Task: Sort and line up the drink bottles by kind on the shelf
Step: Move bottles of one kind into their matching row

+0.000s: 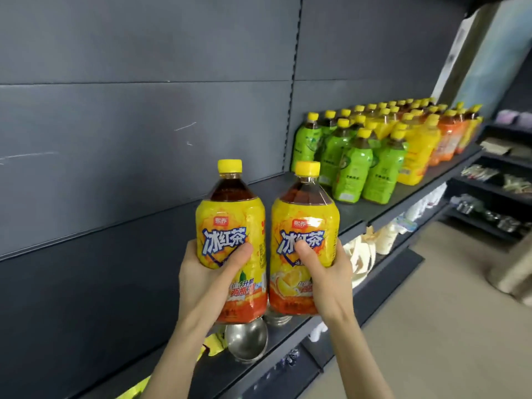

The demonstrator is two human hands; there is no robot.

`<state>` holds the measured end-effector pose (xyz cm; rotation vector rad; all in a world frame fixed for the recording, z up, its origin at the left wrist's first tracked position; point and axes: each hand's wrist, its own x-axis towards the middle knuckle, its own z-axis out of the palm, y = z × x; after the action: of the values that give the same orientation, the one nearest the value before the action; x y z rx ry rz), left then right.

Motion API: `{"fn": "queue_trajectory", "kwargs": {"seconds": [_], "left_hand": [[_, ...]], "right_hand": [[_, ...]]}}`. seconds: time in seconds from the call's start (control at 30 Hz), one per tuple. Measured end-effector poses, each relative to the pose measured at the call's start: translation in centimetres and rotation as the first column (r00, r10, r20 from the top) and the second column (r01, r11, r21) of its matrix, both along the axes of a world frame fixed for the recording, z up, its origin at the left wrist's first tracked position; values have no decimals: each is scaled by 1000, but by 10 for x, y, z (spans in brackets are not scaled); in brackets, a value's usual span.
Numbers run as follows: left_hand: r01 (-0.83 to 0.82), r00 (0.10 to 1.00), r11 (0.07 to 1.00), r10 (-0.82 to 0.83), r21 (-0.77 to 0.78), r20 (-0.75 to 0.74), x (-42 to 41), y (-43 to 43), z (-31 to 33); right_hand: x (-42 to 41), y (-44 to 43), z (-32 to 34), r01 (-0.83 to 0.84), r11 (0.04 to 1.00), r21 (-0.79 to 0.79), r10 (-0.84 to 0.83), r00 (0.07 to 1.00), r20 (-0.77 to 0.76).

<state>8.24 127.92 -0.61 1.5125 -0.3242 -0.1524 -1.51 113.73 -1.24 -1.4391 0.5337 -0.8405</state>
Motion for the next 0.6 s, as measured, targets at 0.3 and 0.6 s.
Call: {"fn": "queue_trajectory", "kwargs": {"seconds": [0.3,0.6], "left_hand": [[169,986,985,-169,26,-16,-109,-182,-19],[276,959,961,-277,22,64,-134,-332,0]], "right_hand": [[-135,-162,-7,198,980,-6,-198,979,-54],[-176,-296,2,317,948,-4,-317,948,-38]]}}
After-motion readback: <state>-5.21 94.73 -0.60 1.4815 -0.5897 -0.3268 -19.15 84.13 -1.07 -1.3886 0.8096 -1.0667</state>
